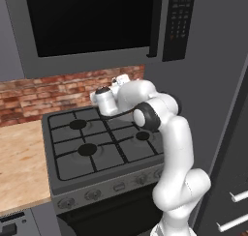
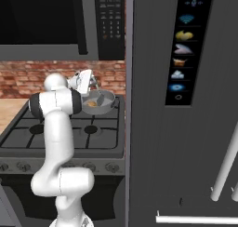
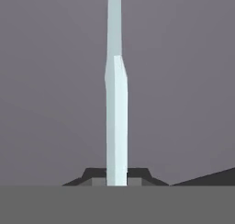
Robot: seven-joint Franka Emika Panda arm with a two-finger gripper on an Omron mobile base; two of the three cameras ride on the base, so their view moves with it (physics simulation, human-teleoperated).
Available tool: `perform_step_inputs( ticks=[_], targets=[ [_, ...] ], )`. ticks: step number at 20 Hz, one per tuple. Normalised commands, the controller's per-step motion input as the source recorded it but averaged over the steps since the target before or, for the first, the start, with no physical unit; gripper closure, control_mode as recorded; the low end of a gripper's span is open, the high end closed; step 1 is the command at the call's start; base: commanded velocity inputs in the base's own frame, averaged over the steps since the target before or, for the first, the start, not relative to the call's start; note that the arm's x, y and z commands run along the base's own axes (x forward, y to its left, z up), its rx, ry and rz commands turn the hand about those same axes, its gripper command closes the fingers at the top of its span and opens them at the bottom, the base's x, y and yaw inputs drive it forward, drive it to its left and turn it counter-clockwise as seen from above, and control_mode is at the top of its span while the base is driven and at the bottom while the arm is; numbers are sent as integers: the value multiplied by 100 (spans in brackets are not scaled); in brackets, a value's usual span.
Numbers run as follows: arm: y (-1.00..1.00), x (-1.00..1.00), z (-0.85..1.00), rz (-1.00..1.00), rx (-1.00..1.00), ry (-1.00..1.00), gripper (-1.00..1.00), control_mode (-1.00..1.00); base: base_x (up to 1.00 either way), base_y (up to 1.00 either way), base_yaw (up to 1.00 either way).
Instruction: Put the onion and garlic in the pot. Retrieve the spatula and lightly stir the vegetables in the pot.
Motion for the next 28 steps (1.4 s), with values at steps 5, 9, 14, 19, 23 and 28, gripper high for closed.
perform_step_inputs(
  ticks=[5,9,14,19,23,28],
  targets=[
    [0,0,-47,0,-1,0,100,-100,0,0,0],
    [4,0,-5,0,0,0,100,-100,0,0,0],
    [42,-4,1,1,0,12,100,-100,0,0,0],
    [39,6,0,1,0,10,100,-100,0,0,0],
    [13,54,0,0,0,0,100,-100,0,0,0],
    [-1,74,0,0,0,0,100,-100,0,0,0]
  ],
)
